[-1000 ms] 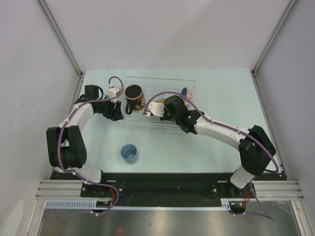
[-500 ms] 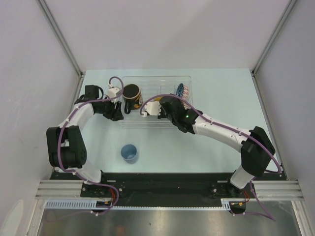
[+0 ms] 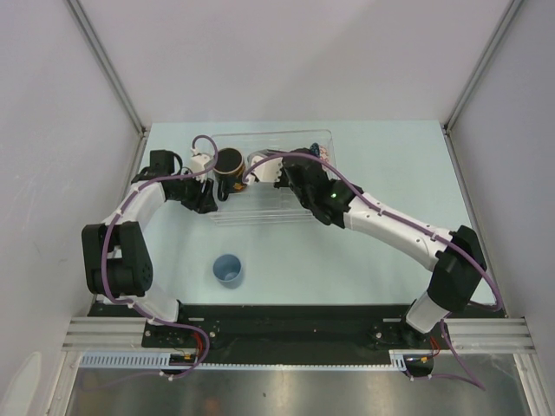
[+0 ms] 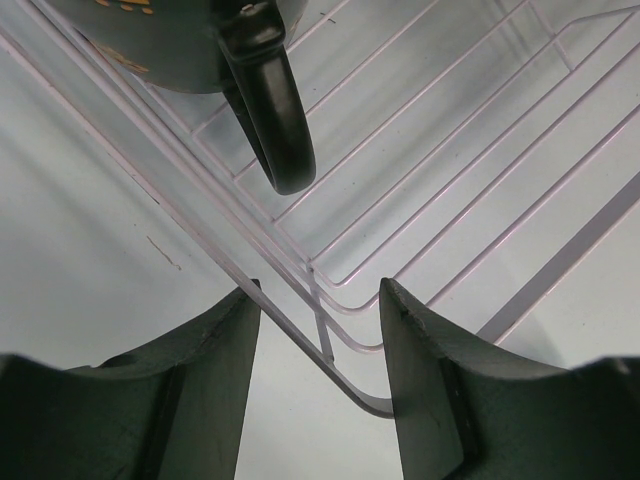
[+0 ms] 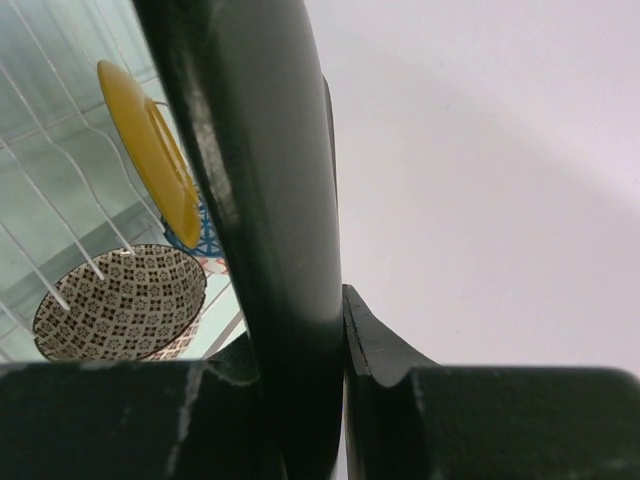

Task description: Load the mixed dishes into the dish rack

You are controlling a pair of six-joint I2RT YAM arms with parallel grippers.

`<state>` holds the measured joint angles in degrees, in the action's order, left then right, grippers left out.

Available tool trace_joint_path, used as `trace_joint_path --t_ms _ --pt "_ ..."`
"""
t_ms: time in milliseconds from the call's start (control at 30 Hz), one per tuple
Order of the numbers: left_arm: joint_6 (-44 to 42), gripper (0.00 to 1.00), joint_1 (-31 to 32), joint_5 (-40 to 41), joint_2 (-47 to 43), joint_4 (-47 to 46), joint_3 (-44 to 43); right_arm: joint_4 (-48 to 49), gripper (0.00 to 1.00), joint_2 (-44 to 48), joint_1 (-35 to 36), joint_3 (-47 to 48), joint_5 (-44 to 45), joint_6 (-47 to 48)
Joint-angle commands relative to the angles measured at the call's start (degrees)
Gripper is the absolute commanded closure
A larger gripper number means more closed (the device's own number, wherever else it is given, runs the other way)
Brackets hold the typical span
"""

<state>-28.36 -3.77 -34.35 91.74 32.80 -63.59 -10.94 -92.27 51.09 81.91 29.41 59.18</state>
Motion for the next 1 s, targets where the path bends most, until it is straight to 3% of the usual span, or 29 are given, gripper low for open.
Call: trace_joint_path --t_ms 0,333,967 --pt "-1.44 0.44 -0.27 2.88 -0.60 3.33 -0.30 6.11 1.00 4.03 0.85 3.87 2.49 -0.73" --pt "-0.65 0.44 -0.27 2.62 0.28 2.80 -1.01 6.10 1.00 4.03 0.24 3.43 0.40 -1.96" --pt "-0.03 0.44 -0.62 3.23 5.89 2.27 -4.52 12.96 1.00 -6.69 -7.23 7.39 -8.84 -2.93"
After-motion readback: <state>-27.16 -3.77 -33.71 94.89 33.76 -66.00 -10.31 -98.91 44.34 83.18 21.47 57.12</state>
